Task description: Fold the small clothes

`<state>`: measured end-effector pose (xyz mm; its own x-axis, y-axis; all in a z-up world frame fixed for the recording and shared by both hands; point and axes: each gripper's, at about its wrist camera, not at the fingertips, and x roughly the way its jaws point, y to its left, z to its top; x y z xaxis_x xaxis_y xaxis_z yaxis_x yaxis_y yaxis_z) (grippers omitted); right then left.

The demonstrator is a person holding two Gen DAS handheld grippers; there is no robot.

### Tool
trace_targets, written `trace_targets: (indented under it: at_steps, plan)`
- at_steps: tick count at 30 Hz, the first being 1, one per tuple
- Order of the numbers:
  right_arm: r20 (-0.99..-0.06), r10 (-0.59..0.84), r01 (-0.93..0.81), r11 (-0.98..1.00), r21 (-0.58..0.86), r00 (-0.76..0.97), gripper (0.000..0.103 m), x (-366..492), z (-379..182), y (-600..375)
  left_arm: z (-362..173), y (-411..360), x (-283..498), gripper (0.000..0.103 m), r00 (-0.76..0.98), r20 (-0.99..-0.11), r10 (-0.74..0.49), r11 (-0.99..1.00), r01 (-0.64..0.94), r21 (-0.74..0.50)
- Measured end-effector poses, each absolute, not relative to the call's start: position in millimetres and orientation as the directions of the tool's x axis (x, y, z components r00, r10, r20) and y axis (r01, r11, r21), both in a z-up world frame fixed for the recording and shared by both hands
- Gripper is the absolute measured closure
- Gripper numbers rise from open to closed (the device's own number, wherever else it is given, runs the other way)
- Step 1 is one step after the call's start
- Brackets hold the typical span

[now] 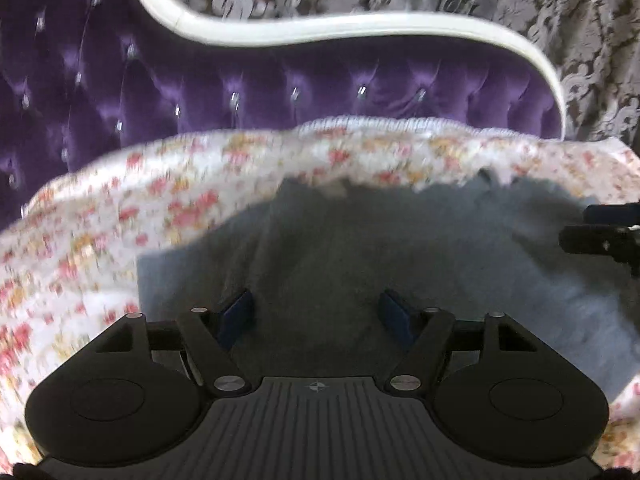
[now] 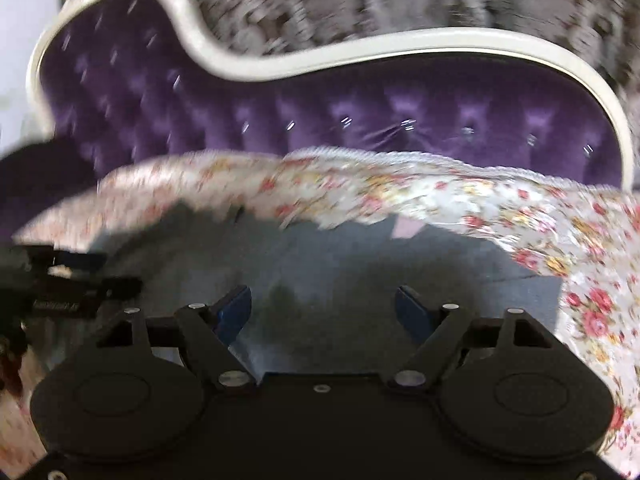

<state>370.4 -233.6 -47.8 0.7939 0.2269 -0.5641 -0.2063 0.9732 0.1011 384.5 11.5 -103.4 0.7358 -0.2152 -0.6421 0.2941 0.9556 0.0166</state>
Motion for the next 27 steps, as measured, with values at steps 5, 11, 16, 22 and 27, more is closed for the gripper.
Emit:
trace_targets:
  at_steps: [5, 11, 16, 22, 27]
  plan:
    - [-0.627, 0.184, -0.221, 0.975, 0.019, 0.757, 0.022, 387, -62, -211, -108, 12, 384, 0.028, 0.746, -0.629, -0.22, 0.955, 0.296, 0.017]
    - [-0.674, 0.086, -0.078, 0.996, 0.041, 0.734, 0.011, 427, -72, -225, -109, 12, 387, 0.025, 0.735, -0.64, -0.225, 0.957, 0.289, -0.005]
    - [-0.615, 0.142, -0.121, 0.99, 0.076, 0.776, 0.017, 410, -50, -217, -110, 10, 388, 0.023, 0.735, -0.641, -0.22, 0.959, 0.283, -0.005]
    - [-0.679, 0.127, -0.203, 0.979, -0.033, 0.723, 0.016, 411, -70, -179, -111, 11, 389, 0.022, 0.736, -0.639, -0.221, 0.96, 0.281, -0.009]
    - [-0.684, 0.097, -0.093, 0.995, 0.044, 0.723, 0.006, 439, -79, -200, -112, 12, 388, 0.022, 0.734, -0.639, -0.228, 0.958, 0.286, -0.013]
